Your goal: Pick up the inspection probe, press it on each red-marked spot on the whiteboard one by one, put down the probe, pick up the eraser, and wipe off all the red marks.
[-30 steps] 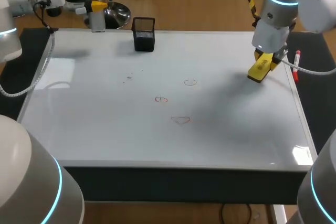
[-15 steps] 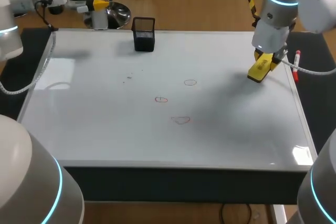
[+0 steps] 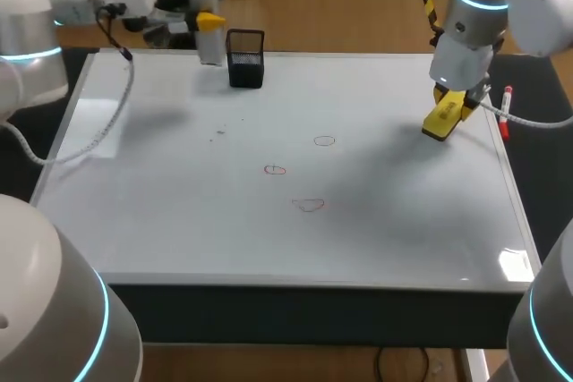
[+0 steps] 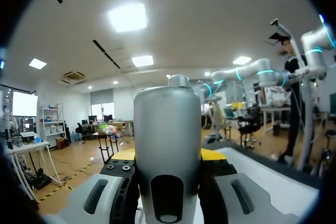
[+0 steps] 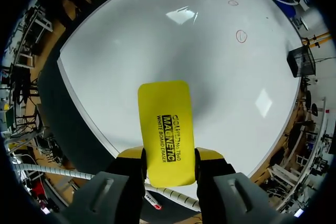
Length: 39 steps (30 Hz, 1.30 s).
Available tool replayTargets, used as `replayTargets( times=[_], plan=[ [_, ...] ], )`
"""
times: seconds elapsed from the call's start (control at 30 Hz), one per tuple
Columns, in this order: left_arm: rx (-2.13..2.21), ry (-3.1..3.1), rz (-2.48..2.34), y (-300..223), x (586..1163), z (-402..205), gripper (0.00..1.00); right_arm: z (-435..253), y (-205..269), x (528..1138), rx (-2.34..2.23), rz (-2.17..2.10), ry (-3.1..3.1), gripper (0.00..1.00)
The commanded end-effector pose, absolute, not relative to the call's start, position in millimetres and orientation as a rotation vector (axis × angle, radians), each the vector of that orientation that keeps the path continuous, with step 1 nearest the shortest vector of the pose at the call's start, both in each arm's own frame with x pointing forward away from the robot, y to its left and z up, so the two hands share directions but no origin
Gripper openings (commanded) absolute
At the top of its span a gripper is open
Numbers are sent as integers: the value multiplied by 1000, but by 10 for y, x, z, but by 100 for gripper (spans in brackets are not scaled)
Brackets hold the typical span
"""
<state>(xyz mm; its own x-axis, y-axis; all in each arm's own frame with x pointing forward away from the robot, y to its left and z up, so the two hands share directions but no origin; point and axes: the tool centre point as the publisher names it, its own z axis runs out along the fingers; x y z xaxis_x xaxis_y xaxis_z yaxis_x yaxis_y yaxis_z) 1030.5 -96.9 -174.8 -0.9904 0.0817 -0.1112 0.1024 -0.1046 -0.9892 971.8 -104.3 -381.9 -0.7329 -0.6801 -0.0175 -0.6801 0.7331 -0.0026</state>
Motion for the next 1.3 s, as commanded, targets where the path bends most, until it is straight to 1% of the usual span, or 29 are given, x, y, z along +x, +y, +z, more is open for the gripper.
replayTargets(
  times=[0.03, 0.2, 0.63, 1.3],
  plan=[
    [130, 2061, -2286, -1168, 10014, -1698, 0, -3810, -1048, 9722, -1144, 2, 2910, 0],
    [127, 2084, -2297, -1294, 9802, -1727, 0, -3810, -1048, 9722, -1144, 2, 2910, 0],
    [47, 2099, -2373, -1513, 9295, -2030, 0, -3810, -1048, 9722, -1144, 2, 2910, 0],
    [81, 2167, -2478, -1712, 8914, -2489, 0, -3810, -1048, 9722, -1144, 2, 2910, 0]
  ],
)
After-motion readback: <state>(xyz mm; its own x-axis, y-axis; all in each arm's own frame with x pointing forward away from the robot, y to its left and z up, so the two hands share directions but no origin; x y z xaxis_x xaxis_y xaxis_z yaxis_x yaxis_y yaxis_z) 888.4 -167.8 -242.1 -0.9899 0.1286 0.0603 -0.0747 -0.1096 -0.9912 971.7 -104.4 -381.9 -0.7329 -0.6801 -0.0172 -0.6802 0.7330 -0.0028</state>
